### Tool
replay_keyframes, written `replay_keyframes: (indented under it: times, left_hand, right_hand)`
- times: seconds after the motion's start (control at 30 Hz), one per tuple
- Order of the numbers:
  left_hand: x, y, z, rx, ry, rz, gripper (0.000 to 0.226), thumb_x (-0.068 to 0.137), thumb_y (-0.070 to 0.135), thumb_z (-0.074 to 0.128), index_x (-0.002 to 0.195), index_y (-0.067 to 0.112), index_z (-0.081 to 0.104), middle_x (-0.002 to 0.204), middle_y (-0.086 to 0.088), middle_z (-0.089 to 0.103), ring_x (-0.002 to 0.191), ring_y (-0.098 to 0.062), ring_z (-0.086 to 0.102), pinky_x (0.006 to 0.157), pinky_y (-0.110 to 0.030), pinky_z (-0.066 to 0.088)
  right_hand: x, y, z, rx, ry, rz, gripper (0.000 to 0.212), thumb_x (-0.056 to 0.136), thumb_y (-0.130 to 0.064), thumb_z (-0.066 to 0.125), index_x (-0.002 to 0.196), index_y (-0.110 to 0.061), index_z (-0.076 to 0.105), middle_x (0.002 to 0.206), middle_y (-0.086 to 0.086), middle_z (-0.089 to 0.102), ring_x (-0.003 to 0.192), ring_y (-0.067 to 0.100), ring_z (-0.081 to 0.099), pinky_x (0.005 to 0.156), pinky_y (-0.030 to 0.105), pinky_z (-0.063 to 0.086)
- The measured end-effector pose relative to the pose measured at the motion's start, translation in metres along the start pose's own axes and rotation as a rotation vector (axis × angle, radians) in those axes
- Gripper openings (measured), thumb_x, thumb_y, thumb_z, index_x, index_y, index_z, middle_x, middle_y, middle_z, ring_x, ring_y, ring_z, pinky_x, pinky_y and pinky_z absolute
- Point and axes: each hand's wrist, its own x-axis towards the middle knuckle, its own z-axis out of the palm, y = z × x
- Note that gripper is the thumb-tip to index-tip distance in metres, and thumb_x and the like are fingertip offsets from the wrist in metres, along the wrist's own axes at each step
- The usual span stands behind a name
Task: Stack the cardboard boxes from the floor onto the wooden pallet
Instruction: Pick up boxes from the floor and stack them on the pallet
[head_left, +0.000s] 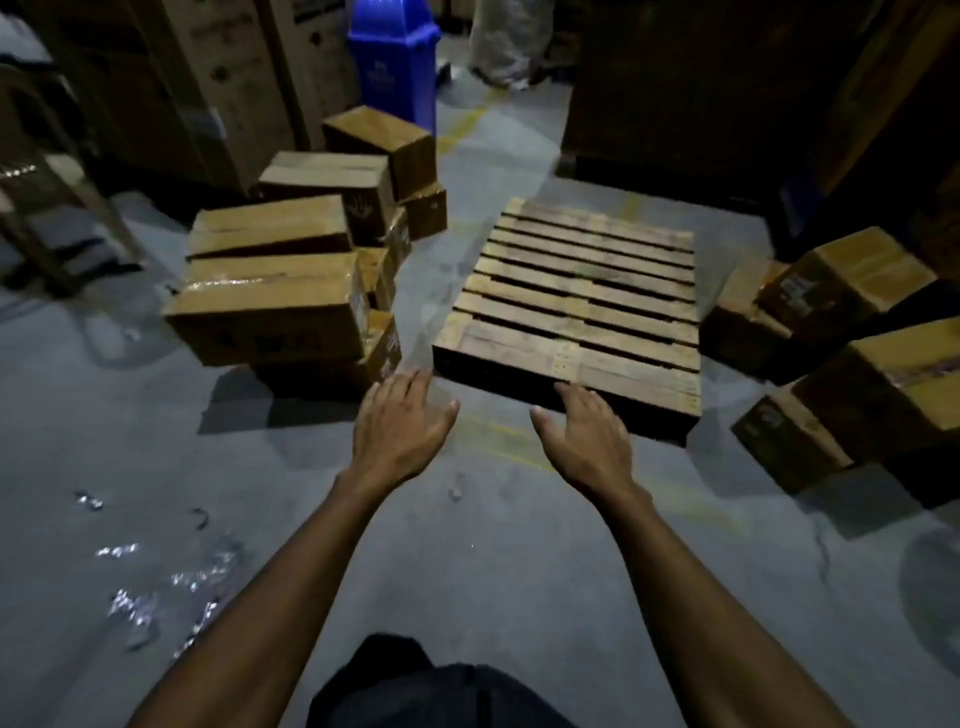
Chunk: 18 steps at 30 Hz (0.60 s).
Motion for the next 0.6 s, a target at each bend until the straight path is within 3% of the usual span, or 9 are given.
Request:
replay_keyframes:
  times: [0.3, 0.6]
  left_hand:
    - [0.004, -0.078, 0.031, -0.088, -0.072, -0.199, 0.07, 0.099, 0.061, 0.033, 0.153, 0.016, 0.038, 0.158, -0.008, 0.039, 0.145, -0.027, 0.035, 0.121, -0.046, 0.024]
    - [0.103, -0.18, 0.03, -0.157, -0.148, -0.349, 0.064, 0.102, 0.055, 0.04, 0.153, 0.016, 0.037, 0.157, -0.009, 0.04, 0.144, -0.027, 0.037, 0.118, -0.044, 0.029]
  right_hand:
    - [0.038, -0.03, 0.067, -0.069, -0.181, -0.064, 0.062, 0.101, -0.056, 0.04, 0.153, -0.023, 0.039, 0.159, 0.001, 0.037, 0.148, 0.022, 0.03, 0.116, 0.043, 0.024]
    - [0.155, -0.104, 0.127, -0.131, -0.281, -0.096, 0.064, 0.1, -0.059, 0.039, 0.153, -0.022, 0.037, 0.16, 0.003, 0.035, 0.148, 0.025, 0.03, 0.118, 0.045, 0.027]
